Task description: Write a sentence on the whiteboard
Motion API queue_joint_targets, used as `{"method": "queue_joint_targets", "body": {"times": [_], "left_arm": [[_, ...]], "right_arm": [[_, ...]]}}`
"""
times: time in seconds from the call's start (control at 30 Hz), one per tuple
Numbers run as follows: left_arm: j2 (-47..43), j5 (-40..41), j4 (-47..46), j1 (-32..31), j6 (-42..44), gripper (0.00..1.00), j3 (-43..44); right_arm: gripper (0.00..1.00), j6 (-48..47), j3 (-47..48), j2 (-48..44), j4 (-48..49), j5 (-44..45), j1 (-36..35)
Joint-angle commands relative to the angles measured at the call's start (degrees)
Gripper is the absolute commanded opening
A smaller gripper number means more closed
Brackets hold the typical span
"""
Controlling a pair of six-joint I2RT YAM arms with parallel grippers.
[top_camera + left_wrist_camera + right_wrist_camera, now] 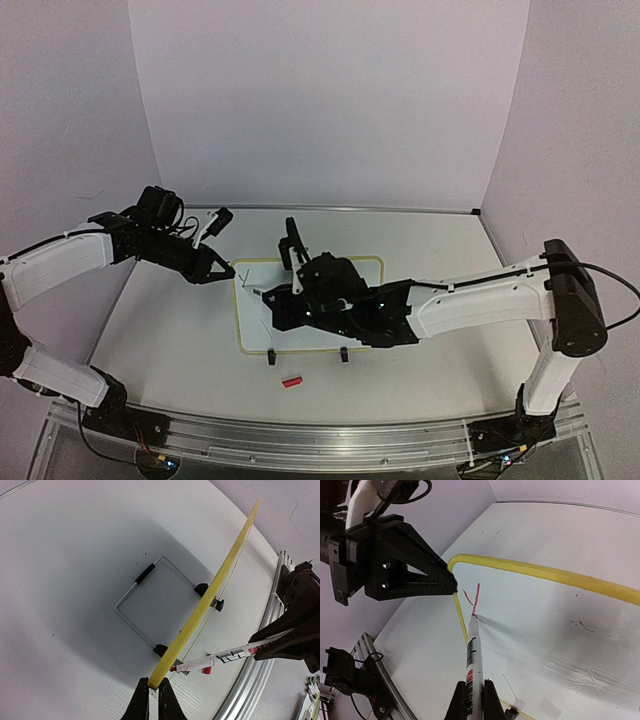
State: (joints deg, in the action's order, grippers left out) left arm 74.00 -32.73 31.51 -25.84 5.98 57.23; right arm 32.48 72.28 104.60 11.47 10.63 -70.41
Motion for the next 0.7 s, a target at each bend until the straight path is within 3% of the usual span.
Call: {"method": "queue_joint_targets", "body": {"times": [0.0,0.67], "left_arm": [[-1.13,1.12,1.46,-0.44,0.2,0.0,0.67],[-1.2,1.38,1.54,-0.53,0.32,0.0,0.67]], "right_arm": [[0.0,1.03,-0.68,0.41,-0.94,0.36,-0.13],[0.0,1.59,-1.19,0.2,-3.01,-1.0,-1.88]]}}
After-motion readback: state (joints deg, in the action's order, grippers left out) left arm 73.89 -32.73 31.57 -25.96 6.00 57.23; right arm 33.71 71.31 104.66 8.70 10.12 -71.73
